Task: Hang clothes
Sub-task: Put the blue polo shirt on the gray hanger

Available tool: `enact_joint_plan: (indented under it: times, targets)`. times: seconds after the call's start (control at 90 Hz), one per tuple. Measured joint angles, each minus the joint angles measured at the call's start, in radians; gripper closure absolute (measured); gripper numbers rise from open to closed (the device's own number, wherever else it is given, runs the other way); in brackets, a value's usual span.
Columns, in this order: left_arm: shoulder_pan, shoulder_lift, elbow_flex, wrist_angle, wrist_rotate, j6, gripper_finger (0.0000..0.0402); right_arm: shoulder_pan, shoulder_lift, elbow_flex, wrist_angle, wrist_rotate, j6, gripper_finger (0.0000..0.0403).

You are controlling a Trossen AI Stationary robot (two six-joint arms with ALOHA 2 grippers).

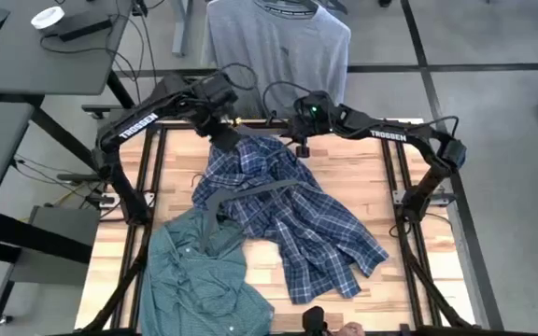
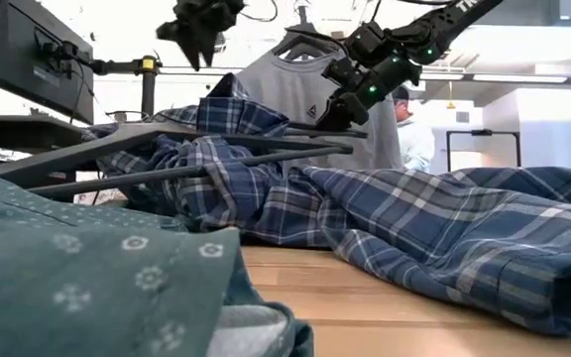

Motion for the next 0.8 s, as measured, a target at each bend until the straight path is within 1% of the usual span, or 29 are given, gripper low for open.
enact_joint_plan:
  times: [0.044,0.089,0.233,0.289,0.322,0.389,0.467,0.556,0.8]
  targets:
    - [-0.002,-0.035,-0.068,0.039,0.008,-0.004,0.0263,-0.001,0.0,0.0,0.001,0.0,0.0,0.0335]
    - [0.002,-0.077,-0.152,0.094,0.039,-0.008,0.0263,-0.003,0.0,0.0,0.005,0.002,0.0,0.0335]
    - [0.04,-0.231,-0.471,0.362,0.168,-0.061,0.0264,-0.007,0.0,0.0,0.025,0.003,0.001,0.0335]
    - [0.055,-0.282,-0.584,0.471,0.2,-0.087,0.0264,-0.006,0.0,0.0,0.029,0.003,0.001,0.0335]
    - [0.063,-0.31,-0.643,0.535,0.214,-0.097,0.0264,-0.006,-0.001,0.0,0.029,0.003,0.001,0.0335]
    - [0.078,-0.352,-0.733,0.606,0.24,-0.112,0.0264,-0.006,-0.001,0.0,0.029,0.004,0.002,0.0335]
    - [0.088,-0.381,-0.8,0.636,0.242,-0.119,0.0264,-0.006,-0.001,0.0,0.026,0.009,0.004,0.0335]
    - [0.102,-0.395,-0.84,0.65,0.237,-0.103,0.0265,-0.006,-0.001,0.0,0.027,0.01,0.004,0.0335]
    - [0.131,-0.392,-0.86,0.801,0.238,-0.052,0.0265,0.004,-0.001,0.001,0.042,0.011,0.004,0.0335]
